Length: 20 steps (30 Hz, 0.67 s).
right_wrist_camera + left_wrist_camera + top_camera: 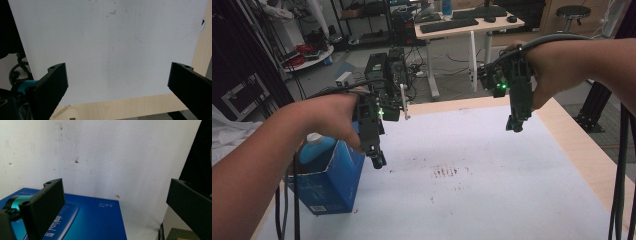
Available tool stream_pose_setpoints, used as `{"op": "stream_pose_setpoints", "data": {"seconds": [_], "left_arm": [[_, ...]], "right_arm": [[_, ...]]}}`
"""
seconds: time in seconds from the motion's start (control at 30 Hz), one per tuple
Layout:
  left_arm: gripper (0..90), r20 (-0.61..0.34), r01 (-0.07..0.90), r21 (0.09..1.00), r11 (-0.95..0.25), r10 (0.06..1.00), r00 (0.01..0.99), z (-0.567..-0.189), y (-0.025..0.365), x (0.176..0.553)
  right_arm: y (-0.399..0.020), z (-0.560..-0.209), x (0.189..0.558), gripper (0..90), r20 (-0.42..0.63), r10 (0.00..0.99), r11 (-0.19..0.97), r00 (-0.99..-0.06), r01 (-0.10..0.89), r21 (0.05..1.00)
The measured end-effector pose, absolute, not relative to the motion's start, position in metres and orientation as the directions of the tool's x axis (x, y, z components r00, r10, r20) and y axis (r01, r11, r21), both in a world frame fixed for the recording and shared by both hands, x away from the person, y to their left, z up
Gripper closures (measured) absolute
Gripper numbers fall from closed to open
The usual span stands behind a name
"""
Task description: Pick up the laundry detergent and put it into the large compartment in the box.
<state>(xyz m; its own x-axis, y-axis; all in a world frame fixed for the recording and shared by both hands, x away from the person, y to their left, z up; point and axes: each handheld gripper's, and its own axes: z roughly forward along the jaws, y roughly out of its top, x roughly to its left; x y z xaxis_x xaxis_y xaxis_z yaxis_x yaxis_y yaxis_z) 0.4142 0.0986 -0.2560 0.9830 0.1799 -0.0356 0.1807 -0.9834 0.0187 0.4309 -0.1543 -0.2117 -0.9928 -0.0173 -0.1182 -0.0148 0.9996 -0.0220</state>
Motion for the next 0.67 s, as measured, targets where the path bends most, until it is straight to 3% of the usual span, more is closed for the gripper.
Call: {"op": "stream_pose_setpoints", "data": {"seconds": [0.67], "left_arm": [[1.7, -0.043, 0.181, 0.021, -0.983, 0.18, 0.983, -0.2529, 0.0979, 0.4095]], "right_arm": [[-0.156, -0.2099, 0.428, 1.9, -0.123, -0.011, 1.0, -0.992, -0.009, -0.019]]}}
